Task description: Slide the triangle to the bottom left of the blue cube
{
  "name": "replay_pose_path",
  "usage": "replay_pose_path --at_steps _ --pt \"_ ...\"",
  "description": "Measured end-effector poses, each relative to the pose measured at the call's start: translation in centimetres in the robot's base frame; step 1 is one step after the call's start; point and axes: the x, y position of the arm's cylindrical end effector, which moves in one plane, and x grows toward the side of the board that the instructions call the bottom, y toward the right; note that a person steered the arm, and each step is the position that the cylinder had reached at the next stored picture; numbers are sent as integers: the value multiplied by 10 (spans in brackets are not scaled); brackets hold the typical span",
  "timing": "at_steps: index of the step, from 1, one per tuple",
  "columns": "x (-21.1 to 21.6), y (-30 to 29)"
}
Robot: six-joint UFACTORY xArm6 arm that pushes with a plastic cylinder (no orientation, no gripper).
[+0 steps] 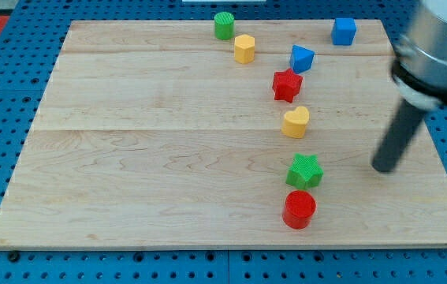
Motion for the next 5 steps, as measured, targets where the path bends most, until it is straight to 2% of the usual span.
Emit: replay_pose_path --at_steps 1,2,3,4,5 --pt "-6 -80" --pt "-72 -211" --pt "-108 -257" --pt "-179 -200" --pt "-230 -157"
